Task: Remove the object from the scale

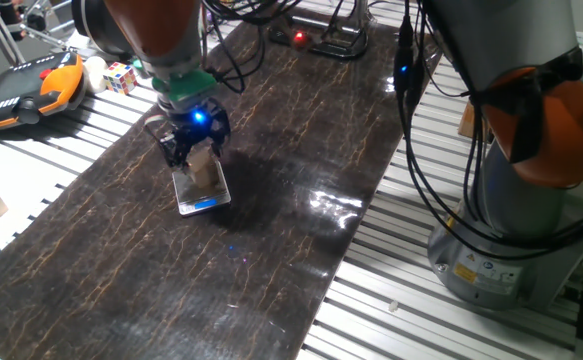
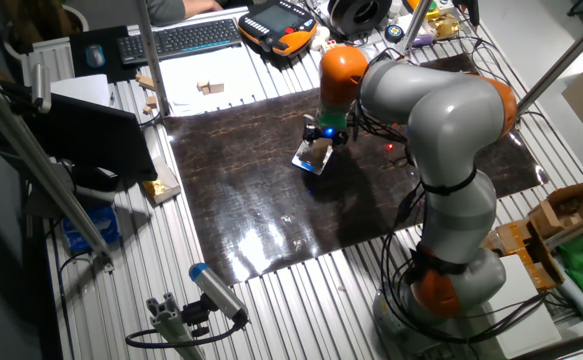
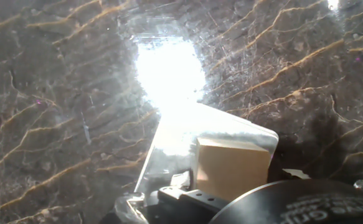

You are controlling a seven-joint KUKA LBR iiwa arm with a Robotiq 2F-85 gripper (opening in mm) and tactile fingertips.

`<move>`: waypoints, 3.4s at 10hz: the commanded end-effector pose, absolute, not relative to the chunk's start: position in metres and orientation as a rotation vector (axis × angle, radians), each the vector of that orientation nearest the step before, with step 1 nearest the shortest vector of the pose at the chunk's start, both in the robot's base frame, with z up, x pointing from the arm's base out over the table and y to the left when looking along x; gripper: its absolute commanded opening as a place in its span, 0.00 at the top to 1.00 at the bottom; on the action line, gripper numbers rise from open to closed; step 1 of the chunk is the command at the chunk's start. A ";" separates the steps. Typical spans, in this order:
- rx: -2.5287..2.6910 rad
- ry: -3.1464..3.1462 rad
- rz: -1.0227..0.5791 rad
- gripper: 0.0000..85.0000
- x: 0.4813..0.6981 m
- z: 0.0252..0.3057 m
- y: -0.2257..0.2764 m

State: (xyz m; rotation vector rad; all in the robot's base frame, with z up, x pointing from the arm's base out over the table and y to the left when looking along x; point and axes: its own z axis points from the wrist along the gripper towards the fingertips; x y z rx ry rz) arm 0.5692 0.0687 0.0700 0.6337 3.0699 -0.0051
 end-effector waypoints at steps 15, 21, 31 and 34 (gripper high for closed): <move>0.067 3.144 -0.048 0.99 0.551 0.088 -0.054; 0.028 3.143 -0.053 0.99 0.536 0.070 -0.072; 0.107 3.125 -0.052 0.62 0.537 0.052 -0.062; 0.153 3.131 -0.084 0.27 0.539 0.063 -0.060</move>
